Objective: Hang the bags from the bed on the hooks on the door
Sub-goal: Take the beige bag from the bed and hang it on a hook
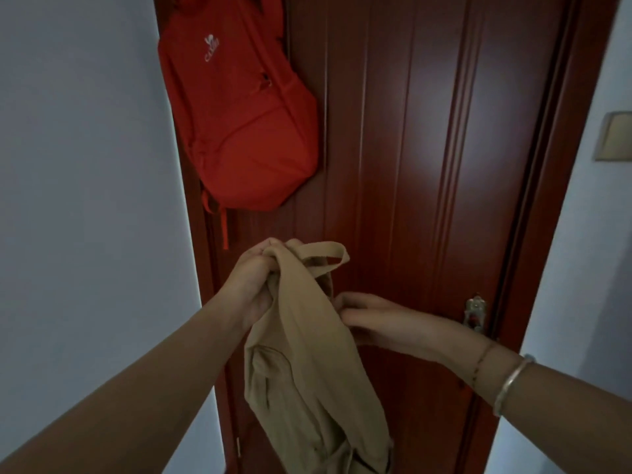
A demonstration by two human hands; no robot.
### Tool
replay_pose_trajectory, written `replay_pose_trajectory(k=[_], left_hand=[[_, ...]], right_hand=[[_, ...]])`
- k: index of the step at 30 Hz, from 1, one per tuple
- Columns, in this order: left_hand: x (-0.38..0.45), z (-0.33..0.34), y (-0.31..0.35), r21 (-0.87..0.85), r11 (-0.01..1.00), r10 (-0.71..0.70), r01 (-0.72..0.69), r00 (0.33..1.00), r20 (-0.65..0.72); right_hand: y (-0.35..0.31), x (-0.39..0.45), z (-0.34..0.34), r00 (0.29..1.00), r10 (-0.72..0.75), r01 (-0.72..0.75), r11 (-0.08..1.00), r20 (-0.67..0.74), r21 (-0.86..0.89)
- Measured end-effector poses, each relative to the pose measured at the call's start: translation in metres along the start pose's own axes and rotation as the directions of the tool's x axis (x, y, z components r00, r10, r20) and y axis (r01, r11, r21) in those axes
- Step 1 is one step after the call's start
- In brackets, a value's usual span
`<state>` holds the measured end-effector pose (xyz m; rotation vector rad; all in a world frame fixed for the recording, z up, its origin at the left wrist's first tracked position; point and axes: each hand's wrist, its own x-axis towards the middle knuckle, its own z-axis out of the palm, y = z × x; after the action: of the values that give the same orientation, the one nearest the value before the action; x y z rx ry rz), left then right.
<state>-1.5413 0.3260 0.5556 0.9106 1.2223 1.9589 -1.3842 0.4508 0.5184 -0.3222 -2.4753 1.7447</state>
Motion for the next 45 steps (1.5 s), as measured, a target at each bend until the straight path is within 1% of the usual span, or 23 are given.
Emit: replay_pose_trajectory(k=[3, 5, 6, 8, 9, 11, 14, 16, 17, 19, 20, 21, 23, 24, 26, 29, 31, 33, 37, 40, 42, 43, 45], left_hand=[[0.02, 0.01, -0.003, 0.012, 1.0, -0.007, 0.006, 0.999, 0.054], [0.033, 0.018, -0.007, 0.045, 0.999, -0.013, 0.009, 0.995, 0.1], [0.039, 0.02, -0.008, 0.064, 0.998, -0.015, 0.008, 0.993, 0.114], [0.052, 0.021, -0.008, 0.104, 0.995, -0.015, 0.003, 0.993, 0.114], [0.056, 0.019, -0.008, 0.123, 0.992, -0.01, -0.004, 0.993, 0.114], [0.068, 0.016, -0.006, 0.145, 0.989, -0.001, -0.017, 0.992, 0.122], [0.08, 0.014, 0.001, 0.262, 0.965, -0.017, -0.006, 0.996, 0.086], [0.088, 0.019, 0.006, 0.456, 0.89, -0.035, 0.005, 0.998, 0.058], [0.091, 0.023, 0.008, 0.568, 0.823, -0.042, 0.003, 0.998, 0.055], [0.098, 0.036, 0.018, 0.696, 0.718, -0.053, -0.013, 0.996, 0.073], [0.101, 0.043, 0.026, 0.693, 0.721, -0.051, -0.025, 0.995, 0.088], [0.103, 0.051, 0.035, 0.653, 0.756, -0.044, -0.041, 0.993, 0.112], [0.11, 0.068, 0.058, 0.501, 0.862, -0.027, -0.073, 0.981, 0.191], [0.114, 0.077, 0.069, 0.45, 0.888, -0.019, -0.092, 0.972, 0.236], [0.12, 0.092, 0.087, 0.457, 0.876, -0.003, -0.154, 0.946, 0.324], [0.126, 0.107, 0.103, 0.537, 0.804, -0.01, -0.253, 0.899, 0.438], [0.131, 0.112, 0.108, 0.552, 0.794, -0.018, -0.253, 0.899, 0.437], [0.138, 0.118, 0.114, 0.519, 0.822, 0.005, -0.233, 0.915, 0.403], [0.154, 0.138, 0.131, 0.356, 0.889, 0.192, -0.289, 0.94, 0.283], [0.174, 0.155, 0.151, 0.261, 0.88, 0.361, -0.396, 0.916, 0.173], [0.193, 0.16, 0.171, 0.22, 0.862, 0.43, -0.457, 0.888, 0.162], [0.202, 0.16, 0.18, 0.214, 0.848, 0.452, -0.485, 0.873, 0.185], [0.222, 0.156, 0.205, 0.249, 0.786, 0.503, -0.566, 0.82, 0.275]], right_hand=[[-0.001, 0.019, -0.015, 0.948, -0.143, 0.079, 0.971, -0.286, -0.224], [-0.001, 0.03, -0.022, 0.92, -0.265, 0.182, 0.941, -0.289, -0.284], [0.001, 0.035, -0.026, 0.923, -0.271, 0.193, 0.94, -0.273, -0.28], [0.005, 0.043, -0.039, 0.923, -0.22, 0.12, 0.944, -0.317, -0.308], [0.005, 0.045, -0.047, 0.904, -0.217, 0.082, 0.934, -0.369, -0.347], [-0.003, 0.048, -0.072, 0.836, -0.252, 0.057, 0.923, -0.487, -0.381], [-0.035, 0.043, -0.108, 0.736, -0.332, 0.187, 0.937, -0.59, -0.294], [-0.061, 0.037, -0.129, 0.741, -0.366, 0.28, 0.93, -0.563, -0.237], [-0.073, 0.036, -0.137, 0.755, -0.373, 0.31, 0.928, -0.539, -0.209], [-0.097, 0.037, -0.148, 0.773, -0.392, 0.359, 0.919, -0.499, -0.165], [-0.108, 0.039, -0.151, 0.777, -0.399, 0.376, 0.915, -0.486, -0.149], [-0.118, 0.041, -0.152, 0.778, -0.405, 0.391, 0.911, -0.481, -0.134], [-0.141, 0.046, -0.157, 0.78, -0.417, 0.422, 0.901, -0.466, -0.1], [-0.154, 0.048, -0.16, 0.783, -0.427, 0.44, 0.894, -0.453, -0.081], [-0.177, 0.05, -0.168, 0.782, -0.462, 0.475, 0.876, -0.419, -0.081], [-0.197, 0.053, -0.183, 0.778, -0.502, 0.48, 0.863, -0.377, -0.159], [-0.198, 0.054, -0.194, 0.795, -0.502, 0.475, 0.865, -0.341, -0.164], [-0.197, 0.052, -0.209, 0.808, -0.509, 0.479, 0.861, -0.298, -0.17], [-0.192, 0.05, -0.242, 0.802, -0.568, 0.564, 0.822, -0.186, -0.075], [-0.196, 0.059, -0.258, 0.739, -0.646, 0.643, 0.761, -0.194, -0.085], [-0.209, 0.071, -0.266, 0.662, -0.708, 0.67, 0.706, -0.245, -0.229], [-0.215, 0.079, -0.27, 0.598, -0.747, 0.676, 0.664, -0.289, -0.318], [-0.237, 0.095, -0.278, 0.397, -0.845, 0.665, 0.533, -0.357, -0.523]])
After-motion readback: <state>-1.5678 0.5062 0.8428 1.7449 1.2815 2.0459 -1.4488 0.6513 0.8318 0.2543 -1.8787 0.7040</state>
